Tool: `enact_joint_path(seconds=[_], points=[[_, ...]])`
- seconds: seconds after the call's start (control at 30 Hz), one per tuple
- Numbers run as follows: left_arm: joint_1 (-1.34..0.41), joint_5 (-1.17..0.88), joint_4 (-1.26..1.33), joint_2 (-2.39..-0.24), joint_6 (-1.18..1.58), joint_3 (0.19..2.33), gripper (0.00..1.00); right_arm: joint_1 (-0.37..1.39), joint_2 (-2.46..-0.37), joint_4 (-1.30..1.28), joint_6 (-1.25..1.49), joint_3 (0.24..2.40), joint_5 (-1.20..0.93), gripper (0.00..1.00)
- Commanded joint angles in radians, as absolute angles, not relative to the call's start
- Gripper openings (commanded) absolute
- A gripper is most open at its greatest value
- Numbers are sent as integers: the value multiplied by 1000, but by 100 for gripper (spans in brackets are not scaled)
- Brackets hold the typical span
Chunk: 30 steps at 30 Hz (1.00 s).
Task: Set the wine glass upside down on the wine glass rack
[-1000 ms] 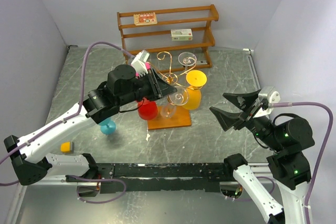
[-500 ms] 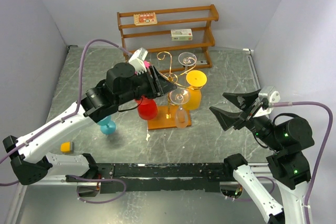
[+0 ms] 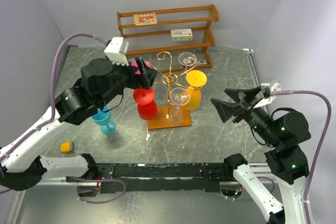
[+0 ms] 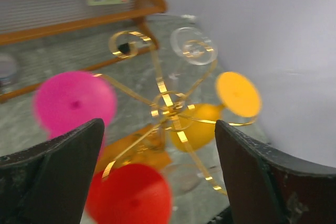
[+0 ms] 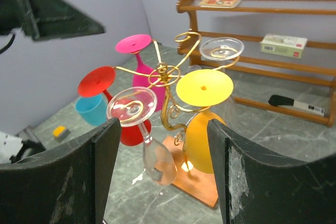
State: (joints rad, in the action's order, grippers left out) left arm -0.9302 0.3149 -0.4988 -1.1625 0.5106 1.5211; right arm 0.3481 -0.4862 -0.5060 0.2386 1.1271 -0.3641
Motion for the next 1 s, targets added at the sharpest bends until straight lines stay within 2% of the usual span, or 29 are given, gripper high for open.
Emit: enact_joint_path(seconds=[0.0, 0.1, 0.23, 0.3, 0.57, 0.77, 0.97], points=[[-912, 574, -623, -1066, 395, 1411, 99, 351, -511, -488, 377, 1135, -176, 66], [-897, 641, -687, -999, 471, 1325, 96, 352, -538, -504, 444, 1139, -113, 65], [-876, 726, -828, -936, 615, 1269, 80, 351, -561, -516, 484, 1165, -81, 65], [-868, 746, -897, -923, 674, 1251, 77, 352, -559, -506, 495, 1166, -75, 64], [-829, 760, -1006, -884, 796, 1114, 77, 353, -524, -474, 544, 1124, -46, 64], [-772, 630, -930, -857, 766, 977, 75, 351, -527, -468, 557, 1119, -60, 63], [-710, 553, -895, -912, 721, 949, 75, 351, -515, -441, 555, 1096, -102, 63]])
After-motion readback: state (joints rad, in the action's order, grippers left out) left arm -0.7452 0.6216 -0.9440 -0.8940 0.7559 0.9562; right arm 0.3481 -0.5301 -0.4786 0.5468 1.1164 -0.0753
